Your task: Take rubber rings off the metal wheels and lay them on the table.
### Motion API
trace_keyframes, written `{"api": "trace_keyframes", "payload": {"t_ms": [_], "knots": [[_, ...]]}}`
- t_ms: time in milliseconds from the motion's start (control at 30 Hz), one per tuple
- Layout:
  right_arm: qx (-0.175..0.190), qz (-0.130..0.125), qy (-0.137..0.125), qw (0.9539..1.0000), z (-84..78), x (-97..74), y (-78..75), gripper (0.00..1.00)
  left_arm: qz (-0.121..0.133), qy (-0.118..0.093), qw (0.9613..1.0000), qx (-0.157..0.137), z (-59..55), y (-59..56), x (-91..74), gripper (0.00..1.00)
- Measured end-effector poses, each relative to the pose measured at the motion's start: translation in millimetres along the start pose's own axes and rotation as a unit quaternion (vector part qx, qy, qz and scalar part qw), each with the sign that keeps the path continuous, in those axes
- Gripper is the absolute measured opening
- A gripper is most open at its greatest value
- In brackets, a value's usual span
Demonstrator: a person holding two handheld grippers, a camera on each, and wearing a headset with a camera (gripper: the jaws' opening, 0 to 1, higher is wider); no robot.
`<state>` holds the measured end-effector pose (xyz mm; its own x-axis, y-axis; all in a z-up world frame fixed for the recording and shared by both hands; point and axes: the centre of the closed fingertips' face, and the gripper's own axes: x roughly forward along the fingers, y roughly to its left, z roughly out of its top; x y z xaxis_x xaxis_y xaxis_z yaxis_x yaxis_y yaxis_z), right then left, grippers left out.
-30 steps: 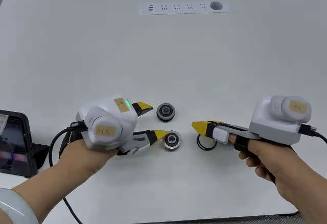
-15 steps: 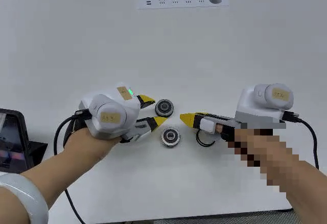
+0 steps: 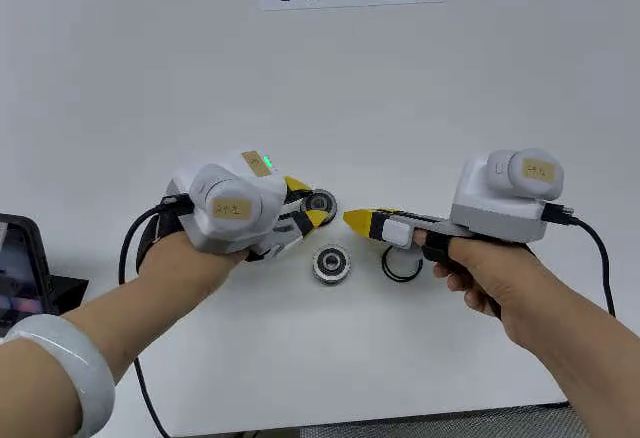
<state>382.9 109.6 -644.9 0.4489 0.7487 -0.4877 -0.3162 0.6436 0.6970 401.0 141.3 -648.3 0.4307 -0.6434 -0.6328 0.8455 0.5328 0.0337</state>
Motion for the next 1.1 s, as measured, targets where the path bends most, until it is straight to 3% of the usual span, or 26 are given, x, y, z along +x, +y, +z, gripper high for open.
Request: {"api": "trace_keyframes", "payload": {"t_ms": [100, 533, 1100], "knots": [[0.000, 0.001, -0.001, 1.0000, 1.0, 0.7, 1.4, 0.16, -0.001, 0.010, 0.9999, 0.000, -1.2, 0.6, 2.5, 0.17], [0.012, 0.007, -0.006, 0.9999, 8.2, 9.2, -0.3, 0.16, -0.013, 0.018, 0.9997, 0.000, -3.1, 0.4, 4.1, 0.14], [0.007, 0.023, 0.029, 0.9993, 14.7, 36.1, 4.4, 0.21, -0.018, 0.015, 0.9997, -0.003, -3.6, 0.9, 4.2, 0.13]]}}
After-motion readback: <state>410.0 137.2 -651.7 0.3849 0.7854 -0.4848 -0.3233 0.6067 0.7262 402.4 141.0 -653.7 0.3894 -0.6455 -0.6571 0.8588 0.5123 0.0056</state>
